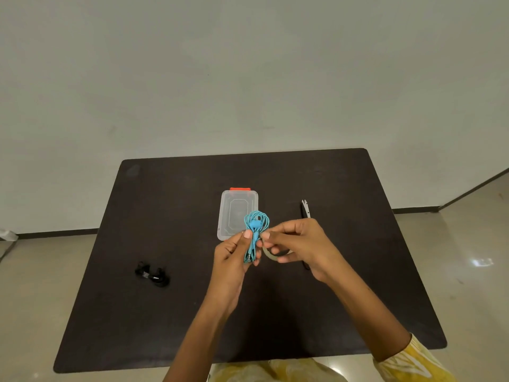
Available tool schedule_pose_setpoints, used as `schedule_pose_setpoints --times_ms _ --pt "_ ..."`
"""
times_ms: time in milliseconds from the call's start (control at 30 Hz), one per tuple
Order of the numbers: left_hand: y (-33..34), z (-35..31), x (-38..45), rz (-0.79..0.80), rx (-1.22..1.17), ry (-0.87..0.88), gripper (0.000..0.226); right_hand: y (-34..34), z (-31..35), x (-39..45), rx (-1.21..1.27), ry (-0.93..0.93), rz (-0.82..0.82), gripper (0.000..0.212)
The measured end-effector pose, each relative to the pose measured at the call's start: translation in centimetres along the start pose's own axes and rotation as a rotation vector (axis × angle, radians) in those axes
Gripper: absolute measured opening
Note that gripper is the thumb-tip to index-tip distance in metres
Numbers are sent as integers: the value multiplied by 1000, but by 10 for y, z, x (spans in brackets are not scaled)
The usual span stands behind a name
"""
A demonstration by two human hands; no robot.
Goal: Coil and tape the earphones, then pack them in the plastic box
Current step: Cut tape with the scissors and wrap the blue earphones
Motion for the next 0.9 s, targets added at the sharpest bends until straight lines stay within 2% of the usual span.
schedule_pose_setpoints --times_ms 200,333,433,700,900 --pt "3 -10 -4 -24 62 74 24 -14 4 3 -47 7 -93 29" --pt "7 -8 -2 42 11 27 30 -9 9 6 -69 -48 -32 12" --pt "9 -7 -1 90 -14 -7 41 -8 8 8 -61 -49 -15 9" --pt "13 -9 -2 151 63 -3 37 2 -8 7 159 64 219 18" --pt "19 -11 -3 244 180 19 31 11 -17 6 332 81 306 29"
Point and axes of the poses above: each hand's wrist, its own x-axis towards the middle knuckle, its own y-axis out of the palm, z = x × y, the point moved 9 cm from there along x, towards the middle knuckle, and after that the axes turned 7 degrees about -y, right-handed, at the moved point
